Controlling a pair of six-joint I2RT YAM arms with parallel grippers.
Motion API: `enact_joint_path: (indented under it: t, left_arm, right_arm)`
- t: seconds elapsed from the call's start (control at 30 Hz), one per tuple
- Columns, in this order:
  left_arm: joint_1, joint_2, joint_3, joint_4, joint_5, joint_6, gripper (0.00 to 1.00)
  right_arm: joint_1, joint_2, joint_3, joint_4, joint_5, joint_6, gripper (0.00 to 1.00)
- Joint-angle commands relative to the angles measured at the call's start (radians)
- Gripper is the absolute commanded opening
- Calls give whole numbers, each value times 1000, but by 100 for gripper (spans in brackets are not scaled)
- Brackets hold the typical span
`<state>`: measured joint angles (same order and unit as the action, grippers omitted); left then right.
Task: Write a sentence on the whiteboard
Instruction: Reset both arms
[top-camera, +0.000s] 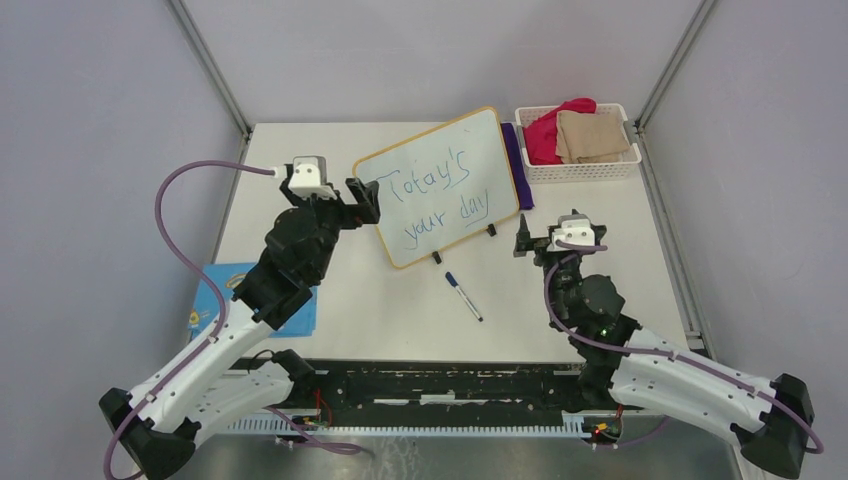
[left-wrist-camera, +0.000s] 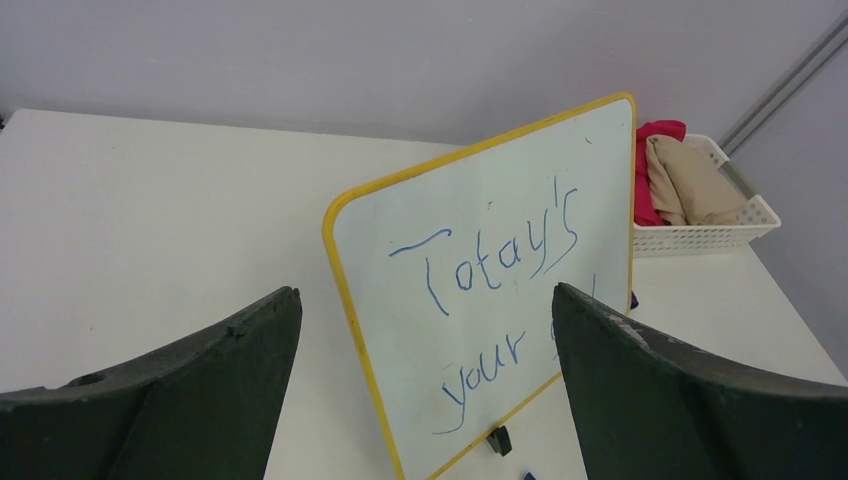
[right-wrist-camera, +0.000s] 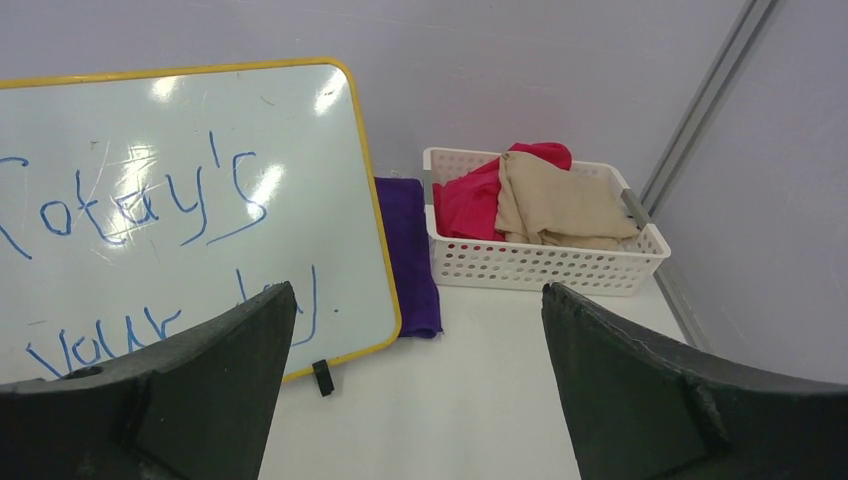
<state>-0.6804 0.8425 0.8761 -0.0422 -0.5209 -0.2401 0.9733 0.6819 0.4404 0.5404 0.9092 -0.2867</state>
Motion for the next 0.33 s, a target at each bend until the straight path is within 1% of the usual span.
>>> enact_joint_path:
  t: [0.0,0.2,0.3]
  left_arm:
    - [-18,-1,-4,65,-21,67,100]
    - [-34,-2,-7,67,-24,70,100]
    - [-36,-5,-14,72,-51,73,100]
  right_arm:
    - [0,17,2,68,-4,-12,98]
    - [1,40,18,67,0,-8,98]
    - [1,51,28,60,-3,-3,98]
